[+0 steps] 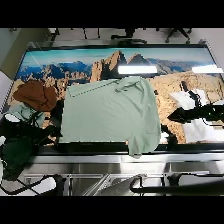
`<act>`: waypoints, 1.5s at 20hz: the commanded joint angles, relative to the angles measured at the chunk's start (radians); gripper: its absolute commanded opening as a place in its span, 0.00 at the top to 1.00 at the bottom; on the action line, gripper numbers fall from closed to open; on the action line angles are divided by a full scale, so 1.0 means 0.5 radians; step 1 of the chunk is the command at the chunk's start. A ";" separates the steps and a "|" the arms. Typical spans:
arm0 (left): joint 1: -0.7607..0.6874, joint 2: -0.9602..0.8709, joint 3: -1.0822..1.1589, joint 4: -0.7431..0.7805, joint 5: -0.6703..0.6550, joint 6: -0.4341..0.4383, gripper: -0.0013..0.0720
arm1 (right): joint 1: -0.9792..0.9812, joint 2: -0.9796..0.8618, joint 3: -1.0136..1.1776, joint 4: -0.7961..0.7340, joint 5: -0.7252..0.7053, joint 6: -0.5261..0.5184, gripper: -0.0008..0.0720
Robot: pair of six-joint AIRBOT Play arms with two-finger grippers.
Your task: Fold the shirts.
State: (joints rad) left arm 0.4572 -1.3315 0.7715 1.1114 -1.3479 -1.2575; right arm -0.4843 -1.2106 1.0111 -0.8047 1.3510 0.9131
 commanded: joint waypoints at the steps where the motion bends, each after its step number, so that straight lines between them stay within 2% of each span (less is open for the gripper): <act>1: 0.009 -0.144 -0.061 -0.311 0.100 0.224 0.08 | 0.023 -0.013 -0.050 -0.007 -0.031 -0.017 0.54; 5: 0.008 -0.387 0.117 -0.342 0.063 0.249 0.08 | 0.078 -0.027 -0.110 -0.014 -0.050 -0.017 0.54; 6: 0.008 -0.429 0.162 -0.346 0.042 0.249 0.16 | 0.090 -0.032 -0.136 -0.016 -0.080 -0.018 0.54; 7: -0.005 -0.459 0.197 -0.343 0.024 0.258 0.42 | 0.095 -0.041 -0.157 -0.016 -0.101 -0.018 0.54; 9: -0.059 -0.497 0.246 -0.345 0.008 0.310 0.80 | 0.119 -0.082 -0.175 -0.015 -0.125 -0.018 0.54; 10: -0.098 -0.500 0.247 -0.342 0.014 0.341 0.85 | 0.133 -0.110 -0.175 -0.014 -0.130 -0.018 0.54; 13: -0.189 -0.500 0.246 -0.339 0.047 0.391 0.85 | 0.211 -0.203 -0.175 -0.014 -0.137 -0.017 0.54; 15: -0.192 -0.500 0.253 -0.341 0.039 0.390 0.96 | 0.281 -0.230 -0.175 -0.012 -0.136 -0.017 0.54; 16: -0.179 -0.500 0.256 -0.344 0.027 0.389 0.96 | 0.314 -0.230 -0.173 -0.008 -0.134 -0.018 0.57; 17: -0.164 -0.500 0.256 -0.344 0.004 0.389 0.96 | 0.333 -0.226 -0.165 -0.006 -0.120 -0.018 0.76; 18: -0.152 -0.498 0.256 -0.352 -0.031 0.388 0.97 | 0.337 -0.206 -0.154 -0.008 -0.107 -0.018 0.90; 19: -0.133 -0.481 0.254 -0.363 -0.059 0.389 0.97 | 0.325 -0.166 -0.128 -0.008 -0.085 -0.016 0.97; 22: -0.086 -0.246 0.276 -0.510 -0.089 0.389 0.97 | 0.211 0.081 0.052 0.039 0.003 0.037 0.97; 24: -0.069 -0.010 0.435 -0.762 -0.194 0.390 0.97 | 0.082 0.317 0.249 0.363 0.061 0.022 0.97; 27: -0.069 0.357 0.907 -1.249 -0.278 0.386 0.97 | -0.136 0.673 0.661 0.986 0.068 -0.011 0.97; 29: -0.069 0.586 1.319 -1.488 -0.129 0.365 0.97 | -0.266 0.869 0.957 1.188 -0.047 -0.008 0.97; 30: -0.069 0.671 1.518 -1.512 -0.024 0.343 0.97 | -0.322 0.958 1.085 1.243 -0.136 -0.002 0.97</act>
State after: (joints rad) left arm 0.4202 -1.1412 1.2888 0.5304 -1.4403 -1.0664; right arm -0.5632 -0.8639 1.3788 -0.3779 1.3510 0.9146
